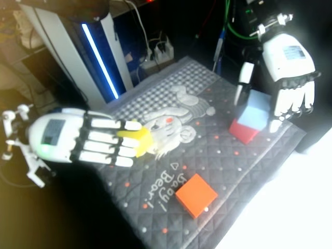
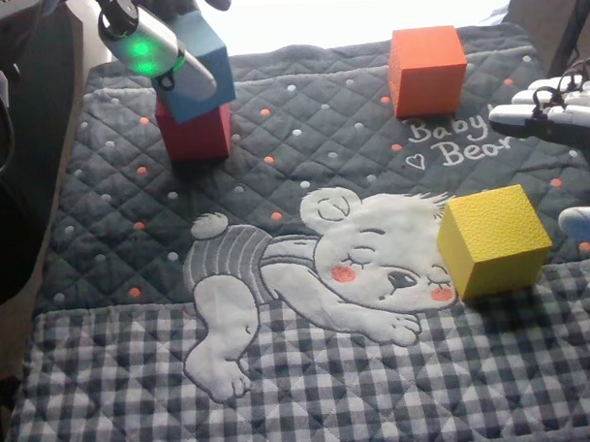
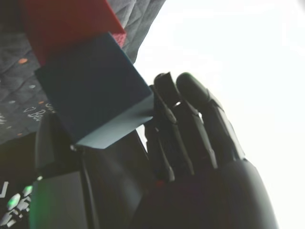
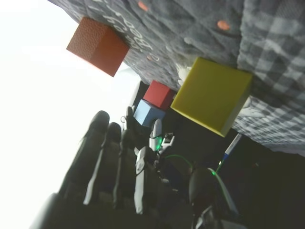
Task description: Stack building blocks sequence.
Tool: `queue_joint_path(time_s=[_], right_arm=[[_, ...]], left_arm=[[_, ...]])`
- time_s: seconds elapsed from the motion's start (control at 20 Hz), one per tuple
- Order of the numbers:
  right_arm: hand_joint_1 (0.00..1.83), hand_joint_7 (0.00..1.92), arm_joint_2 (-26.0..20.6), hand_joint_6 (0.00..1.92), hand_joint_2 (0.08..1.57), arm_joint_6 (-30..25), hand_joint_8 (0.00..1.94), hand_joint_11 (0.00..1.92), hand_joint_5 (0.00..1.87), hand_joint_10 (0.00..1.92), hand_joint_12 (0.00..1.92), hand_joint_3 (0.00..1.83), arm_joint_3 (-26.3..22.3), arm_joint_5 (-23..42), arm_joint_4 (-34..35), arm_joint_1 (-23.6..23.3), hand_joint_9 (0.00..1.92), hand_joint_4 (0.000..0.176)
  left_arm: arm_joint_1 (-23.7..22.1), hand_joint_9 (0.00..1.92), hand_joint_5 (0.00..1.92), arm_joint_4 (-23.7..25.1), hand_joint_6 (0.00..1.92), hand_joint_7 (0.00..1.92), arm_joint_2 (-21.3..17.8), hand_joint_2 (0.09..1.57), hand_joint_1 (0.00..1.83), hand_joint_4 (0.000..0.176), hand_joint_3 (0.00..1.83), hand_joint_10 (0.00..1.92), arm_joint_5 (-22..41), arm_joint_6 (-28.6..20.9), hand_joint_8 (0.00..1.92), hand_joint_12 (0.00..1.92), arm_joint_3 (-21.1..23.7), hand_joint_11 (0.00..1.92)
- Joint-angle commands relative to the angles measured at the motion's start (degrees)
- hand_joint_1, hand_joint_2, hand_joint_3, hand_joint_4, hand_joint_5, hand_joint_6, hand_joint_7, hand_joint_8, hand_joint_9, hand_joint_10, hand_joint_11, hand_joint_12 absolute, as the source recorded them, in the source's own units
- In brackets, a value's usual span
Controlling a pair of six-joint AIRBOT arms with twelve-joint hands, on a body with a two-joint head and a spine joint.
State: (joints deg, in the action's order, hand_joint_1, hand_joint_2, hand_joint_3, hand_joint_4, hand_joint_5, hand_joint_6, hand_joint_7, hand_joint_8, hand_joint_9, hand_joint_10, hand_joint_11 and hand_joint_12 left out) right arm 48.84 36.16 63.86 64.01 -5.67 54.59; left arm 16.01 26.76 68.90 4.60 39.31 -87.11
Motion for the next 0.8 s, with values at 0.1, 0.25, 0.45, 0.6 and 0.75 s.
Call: queue_joint_path(time_s=[0.1,0.25,0.45,0.6,0.75], right_arm=[[0.28,0.27,-0.1,0.00,1.34,-0.1,0.00,0.29,0.18,0.00,0.01,0.00,0.2,6.8,1.9,-0.1,0.25,0.123],[0.29,0.28,-0.1,0.00,1.34,-0.1,0.00,0.29,0.18,0.00,0.01,0.00,0.2,6.8,2.0,-0.1,0.26,0.122],[0.29,0.28,-0.3,0.00,1.35,-0.1,0.00,0.30,0.18,0.00,0.02,0.00,0.1,7.1,2.0,-0.1,0.27,0.110],[0.29,0.24,-1.0,0.00,1.32,-0.1,0.00,0.28,0.17,0.00,0.01,0.00,-0.2,9.2,2.0,-0.3,0.22,0.123],[0.37,0.26,-1.3,0.00,1.28,-0.1,0.01,0.26,0.15,0.00,0.00,0.00,-0.3,10.6,0.5,-2.3,0.24,0.145]], left_arm=[[-0.2,0.61,0.41,-0.6,0.00,0.53,-0.5,0.83,0.80,0.123,0.00,0.03,6.6,0.1,0.00,1.13,0.2,0.29],[-0.1,0.58,0.39,-0.6,0.00,0.50,-0.7,0.84,0.80,0.124,0.00,0.01,6.7,0.1,0.00,1.06,0.4,0.28],[0.4,0.38,0.27,-2.9,0.00,0.34,-2.4,0.86,0.68,0.157,0.00,0.00,9.9,0.1,0.00,1.09,1.8,0.12],[1.2,0.11,0.10,-16.8,0.00,0.09,-6.3,0.86,0.64,0.176,0.00,0.00,16.7,14.1,0.00,0.85,7.0,0.00],[3.7,0.00,0.02,-20.5,0.01,0.00,-12.2,0.90,0.58,0.176,0.00,0.00,26.1,17.9,0.00,0.27,14.1,0.00]])
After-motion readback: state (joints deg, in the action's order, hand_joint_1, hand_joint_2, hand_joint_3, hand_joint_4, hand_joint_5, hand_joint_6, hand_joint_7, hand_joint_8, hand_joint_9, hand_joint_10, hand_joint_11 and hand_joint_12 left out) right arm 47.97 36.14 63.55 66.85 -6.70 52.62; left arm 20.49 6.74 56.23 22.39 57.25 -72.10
